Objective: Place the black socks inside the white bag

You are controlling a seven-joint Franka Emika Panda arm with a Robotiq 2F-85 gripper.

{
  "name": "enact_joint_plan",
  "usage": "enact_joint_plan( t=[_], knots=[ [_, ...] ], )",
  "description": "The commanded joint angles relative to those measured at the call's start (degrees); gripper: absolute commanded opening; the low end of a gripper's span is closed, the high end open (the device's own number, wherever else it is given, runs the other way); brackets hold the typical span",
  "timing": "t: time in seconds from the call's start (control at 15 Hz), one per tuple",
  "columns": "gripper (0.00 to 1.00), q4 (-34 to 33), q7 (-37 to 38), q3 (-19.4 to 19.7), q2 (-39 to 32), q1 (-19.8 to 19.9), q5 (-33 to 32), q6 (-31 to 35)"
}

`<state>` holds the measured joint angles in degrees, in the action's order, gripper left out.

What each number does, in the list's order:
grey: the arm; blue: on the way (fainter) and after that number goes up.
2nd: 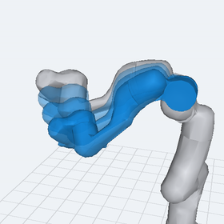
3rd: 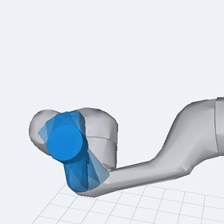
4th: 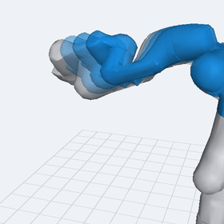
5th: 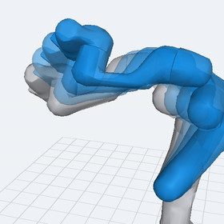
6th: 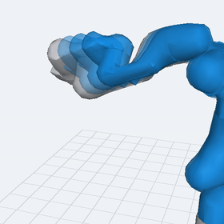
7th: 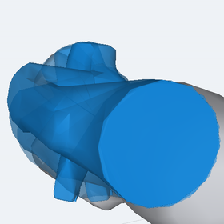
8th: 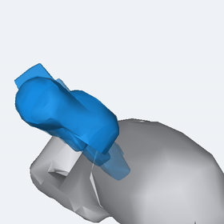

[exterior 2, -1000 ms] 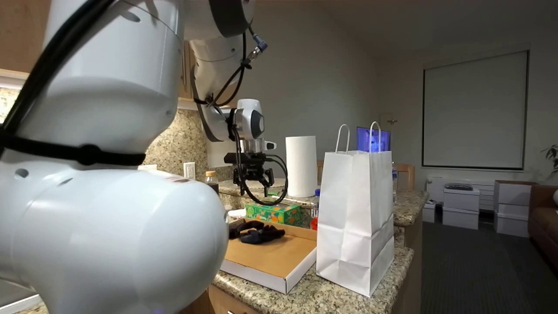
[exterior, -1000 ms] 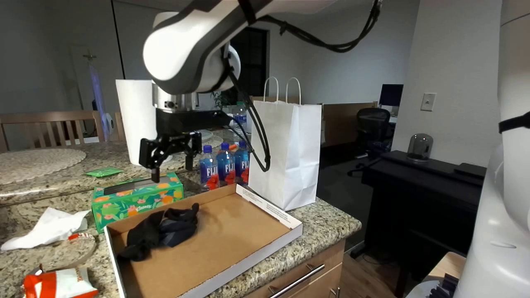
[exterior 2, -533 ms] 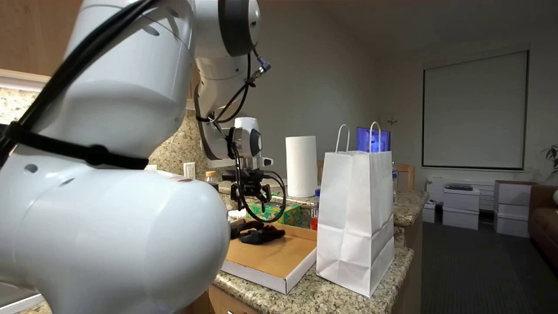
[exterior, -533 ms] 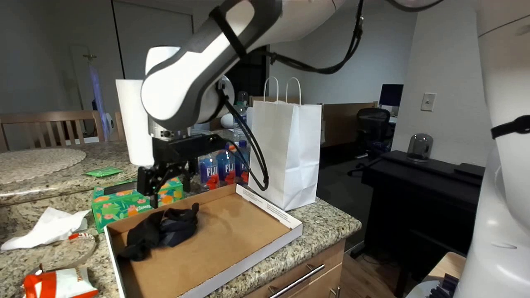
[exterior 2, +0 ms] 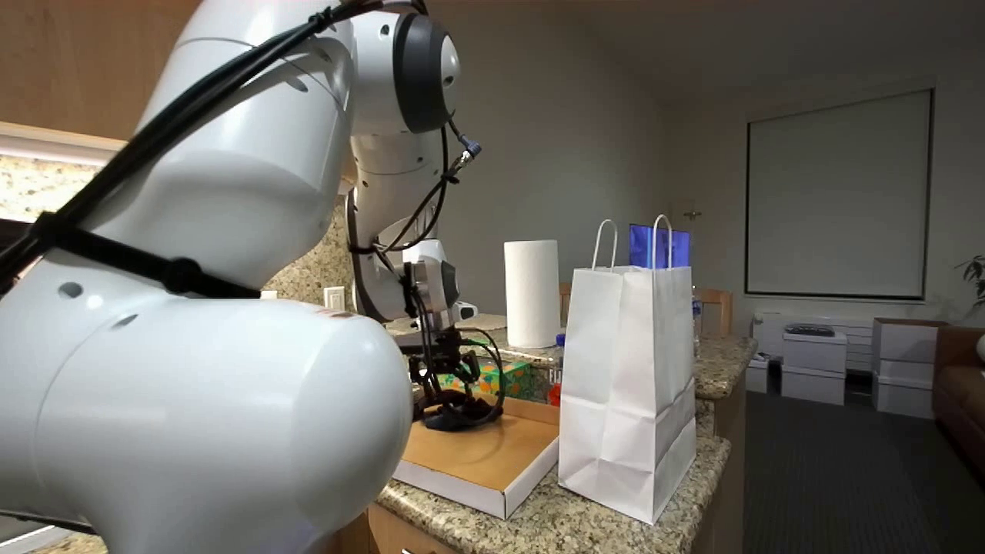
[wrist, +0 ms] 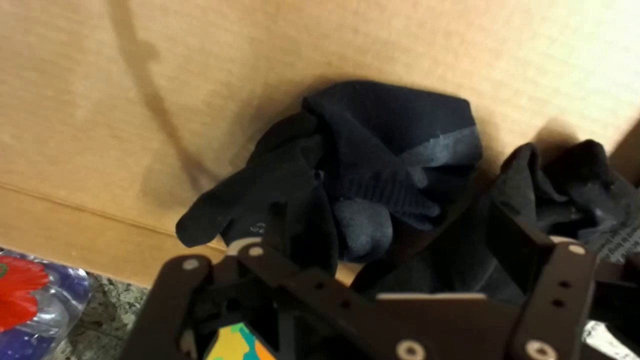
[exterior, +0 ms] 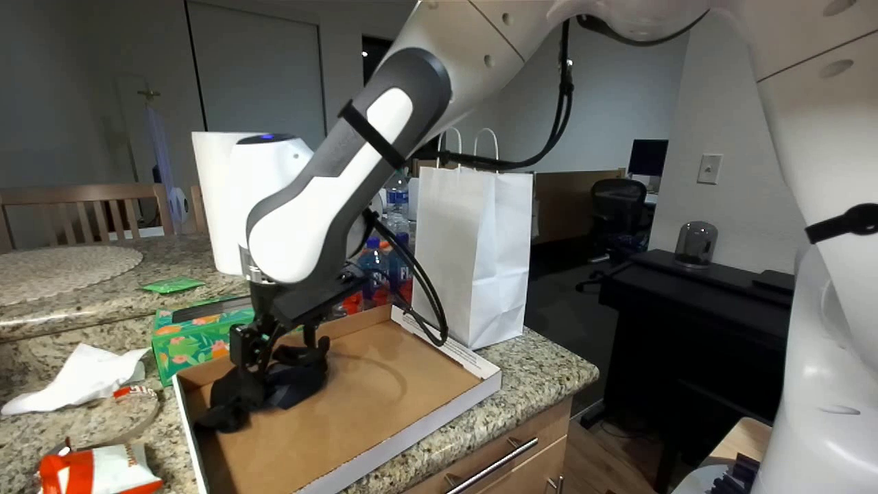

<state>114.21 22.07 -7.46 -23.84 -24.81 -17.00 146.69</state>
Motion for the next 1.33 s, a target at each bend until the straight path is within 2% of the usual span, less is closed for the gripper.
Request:
enact_joint_plan(
  t=[0.0,0.27,0.33,0.4,1.07,1.27],
  knots=[
    [1.00,-2.58,2.55,2.34,-4.24,-2.12,-2.04,0.65],
    [1.00,-4.74,1.57,3.46,-7.29,-2.67,-0.67,-0.36],
    [0.75,-4.96,1.47,3.60,-7.57,-2.81,-0.55,-0.60],
    [0.74,-5.09,1.11,3.40,-7.52,-2.69,-0.12,-0.86],
    [0.09,-5.01,-1.14,1.49,-6.48,-0.90,3.52,-2.10],
    [0.05,-3.87,-1.41,1.21,-4.86,-0.40,4.25,-2.53]
  ],
)
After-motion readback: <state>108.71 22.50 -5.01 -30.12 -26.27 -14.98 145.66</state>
